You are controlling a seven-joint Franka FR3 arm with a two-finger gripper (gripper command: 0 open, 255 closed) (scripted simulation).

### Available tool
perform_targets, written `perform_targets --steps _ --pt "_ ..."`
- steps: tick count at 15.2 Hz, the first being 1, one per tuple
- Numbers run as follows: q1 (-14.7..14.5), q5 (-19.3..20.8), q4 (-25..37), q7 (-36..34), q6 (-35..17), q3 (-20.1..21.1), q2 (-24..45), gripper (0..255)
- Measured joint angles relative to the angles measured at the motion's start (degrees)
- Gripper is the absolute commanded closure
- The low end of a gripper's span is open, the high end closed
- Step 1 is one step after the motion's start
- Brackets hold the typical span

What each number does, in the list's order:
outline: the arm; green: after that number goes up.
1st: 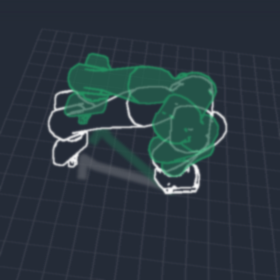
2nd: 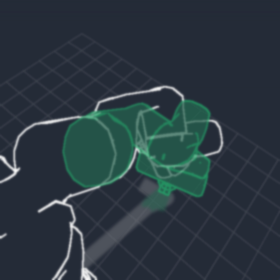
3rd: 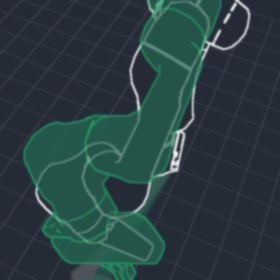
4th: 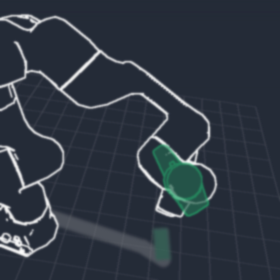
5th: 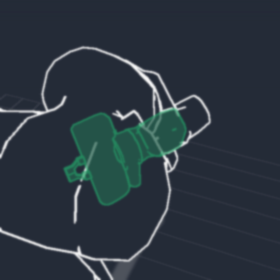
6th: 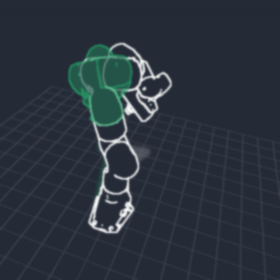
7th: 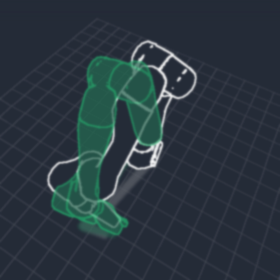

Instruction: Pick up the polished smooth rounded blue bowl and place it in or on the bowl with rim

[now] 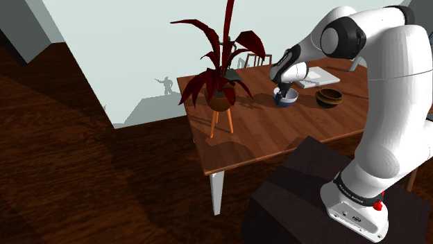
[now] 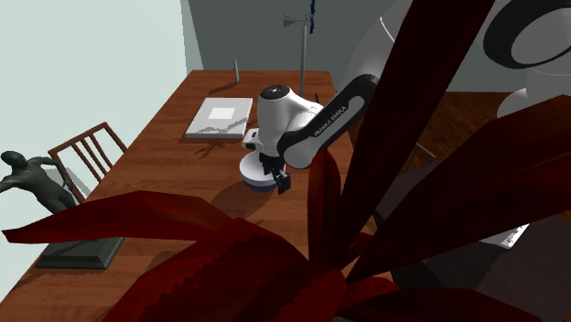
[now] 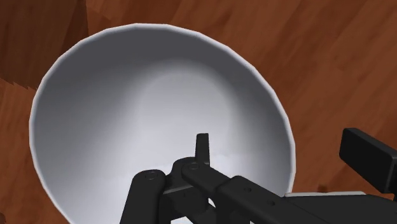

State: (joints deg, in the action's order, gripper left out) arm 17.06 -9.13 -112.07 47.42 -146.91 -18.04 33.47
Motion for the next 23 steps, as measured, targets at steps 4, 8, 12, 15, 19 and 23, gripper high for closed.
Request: perform_targets --steps 4,8,12,15,19,23 --pt "0.1 -0.1 0.1 0.1 -0.1 0.0 0.1 0" --pt "0.1 -0.1 0.1 0.1 -0.1 0.0 0.1 255" --pt "0.1 -0.1 0.1 0.1 -0.1 0.0 0.1 255" --pt "0.1 -0.1 0.1 0.1 -0.1 0.0 0.1 255" --pt "-0.3 0.6 -0.2 -0.2 1.5 -0.6 -1.8 255" --pt "-1.0 1.5 -0.2 -0.7 3.6 -1.3 -3.9 255"
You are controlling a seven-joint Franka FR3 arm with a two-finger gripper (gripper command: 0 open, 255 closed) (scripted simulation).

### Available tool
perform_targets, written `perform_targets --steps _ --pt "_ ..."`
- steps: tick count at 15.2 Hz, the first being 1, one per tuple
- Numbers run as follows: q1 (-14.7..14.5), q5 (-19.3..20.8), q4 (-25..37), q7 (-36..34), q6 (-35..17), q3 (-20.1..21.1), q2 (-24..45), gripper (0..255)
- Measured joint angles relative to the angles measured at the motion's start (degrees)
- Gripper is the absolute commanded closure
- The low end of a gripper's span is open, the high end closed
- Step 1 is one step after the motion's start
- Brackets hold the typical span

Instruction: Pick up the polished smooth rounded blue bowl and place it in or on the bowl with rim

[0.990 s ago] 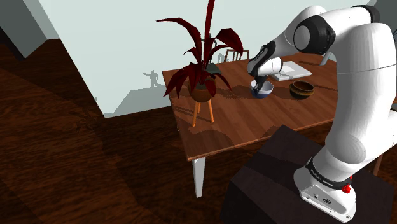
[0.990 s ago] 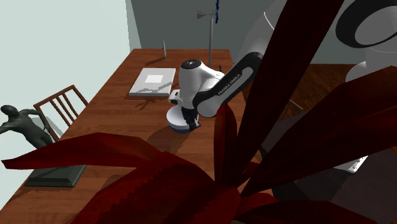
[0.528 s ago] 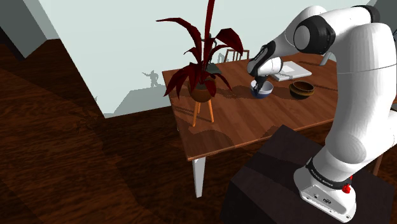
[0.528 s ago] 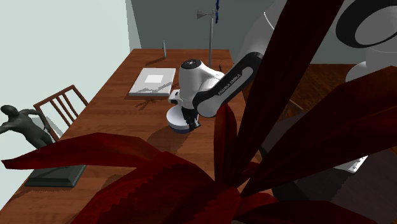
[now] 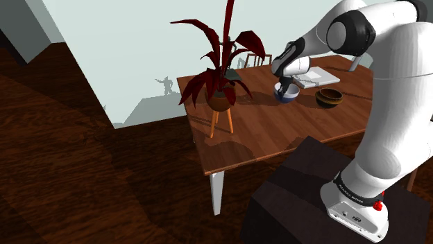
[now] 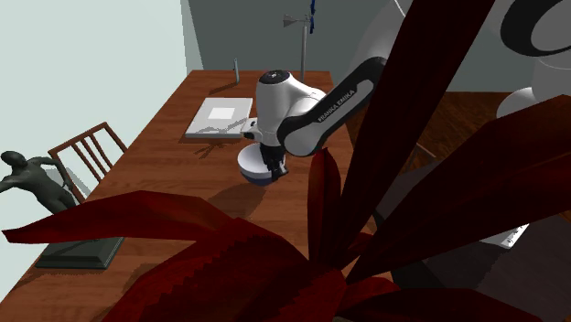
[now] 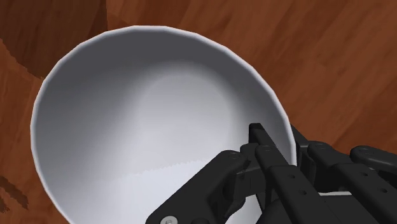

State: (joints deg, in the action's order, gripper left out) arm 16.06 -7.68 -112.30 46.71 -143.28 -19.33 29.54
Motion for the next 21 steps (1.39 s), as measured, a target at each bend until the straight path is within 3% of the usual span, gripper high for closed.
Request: perform_targets --steps 21 --pt "-2.2 4.5 2.6 -2.1 12.7 -2.9 -10.5 255"
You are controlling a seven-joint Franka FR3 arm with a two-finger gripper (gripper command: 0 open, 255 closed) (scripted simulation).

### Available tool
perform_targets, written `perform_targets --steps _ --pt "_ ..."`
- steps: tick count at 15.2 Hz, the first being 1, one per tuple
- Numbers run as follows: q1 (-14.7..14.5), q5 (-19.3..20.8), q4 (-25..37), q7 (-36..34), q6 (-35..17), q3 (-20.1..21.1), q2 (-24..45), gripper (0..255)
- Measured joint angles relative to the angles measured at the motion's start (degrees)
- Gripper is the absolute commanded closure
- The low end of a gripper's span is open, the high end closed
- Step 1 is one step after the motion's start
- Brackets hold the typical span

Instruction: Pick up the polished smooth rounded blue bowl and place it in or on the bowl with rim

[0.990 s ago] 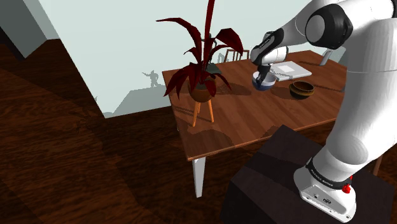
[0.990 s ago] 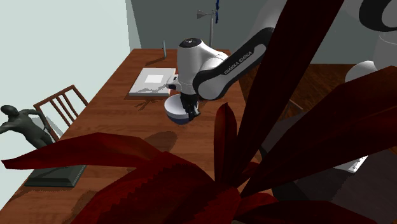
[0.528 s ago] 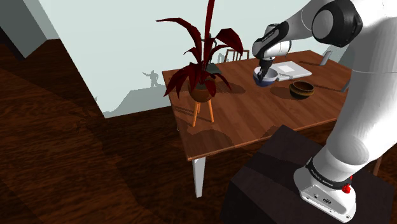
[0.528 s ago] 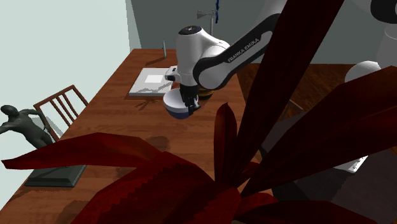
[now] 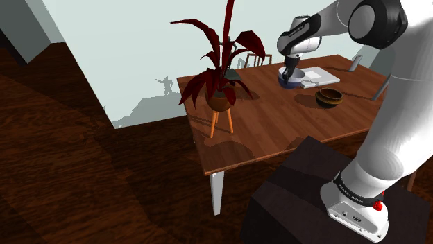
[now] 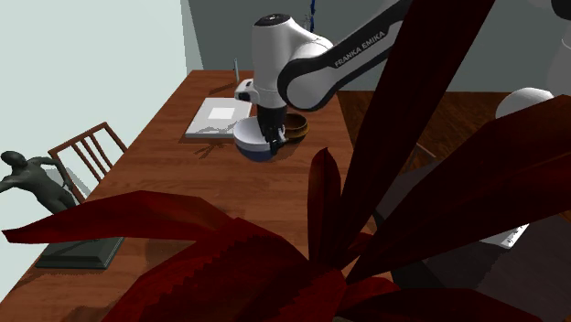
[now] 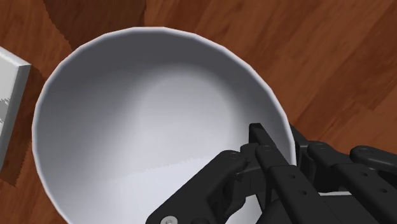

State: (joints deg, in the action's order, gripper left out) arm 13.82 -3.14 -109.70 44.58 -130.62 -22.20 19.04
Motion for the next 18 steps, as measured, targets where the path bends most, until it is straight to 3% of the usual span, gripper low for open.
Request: perform_targets --steps 5,14,18 --pt "0.0 0.8 1.0 0.2 2.7 -0.5 -1.9 255" --pt "7.1 -0.2 -1.4 11.3 2.0 -4.1 -4.1 255" --pt "10.7 -1.4 0.6 16.9 3.3 -5.5 -3.4 255"
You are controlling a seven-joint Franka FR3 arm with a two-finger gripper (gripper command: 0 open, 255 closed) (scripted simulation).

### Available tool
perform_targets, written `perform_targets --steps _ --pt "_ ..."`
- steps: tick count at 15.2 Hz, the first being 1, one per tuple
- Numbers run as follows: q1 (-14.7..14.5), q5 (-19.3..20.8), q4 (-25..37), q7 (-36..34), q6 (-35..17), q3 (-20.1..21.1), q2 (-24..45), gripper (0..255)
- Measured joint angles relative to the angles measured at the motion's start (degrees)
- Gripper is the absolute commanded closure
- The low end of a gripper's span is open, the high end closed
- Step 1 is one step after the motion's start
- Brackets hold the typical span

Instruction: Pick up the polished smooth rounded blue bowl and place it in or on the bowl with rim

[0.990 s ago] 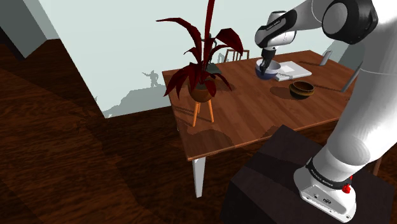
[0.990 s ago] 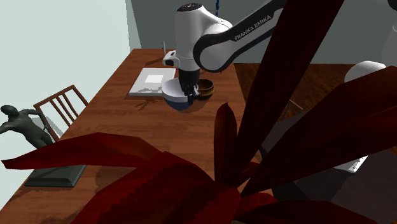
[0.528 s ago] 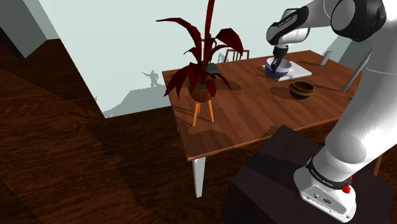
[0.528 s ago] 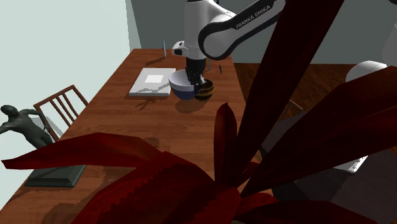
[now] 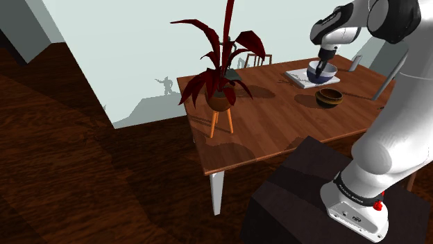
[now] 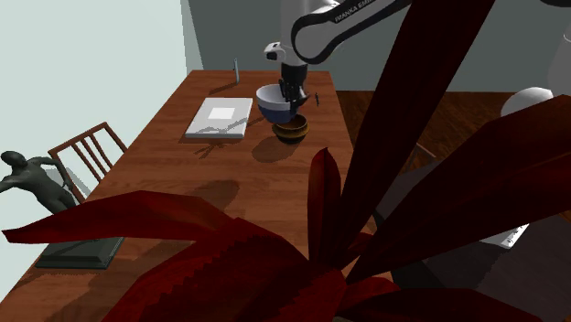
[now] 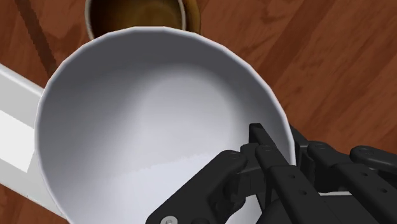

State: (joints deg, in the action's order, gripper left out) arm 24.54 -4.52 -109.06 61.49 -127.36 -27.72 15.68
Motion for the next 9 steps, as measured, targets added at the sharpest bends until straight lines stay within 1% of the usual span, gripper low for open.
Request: perform_targets --steps 3,4,7,9 --pt "2.6 -0.9 0.2 4.0 -0.1 -1.0 0.3 255" --pt "3.9 -1.8 1.9 5.7 0.4 -1.2 1.7 255" --pt "6.9 -2.9 3.4 9.9 1.0 -2.0 2.6 255" --pt "9.1 -4.1 5.7 12.8 2.0 -2.3 4.0 255"
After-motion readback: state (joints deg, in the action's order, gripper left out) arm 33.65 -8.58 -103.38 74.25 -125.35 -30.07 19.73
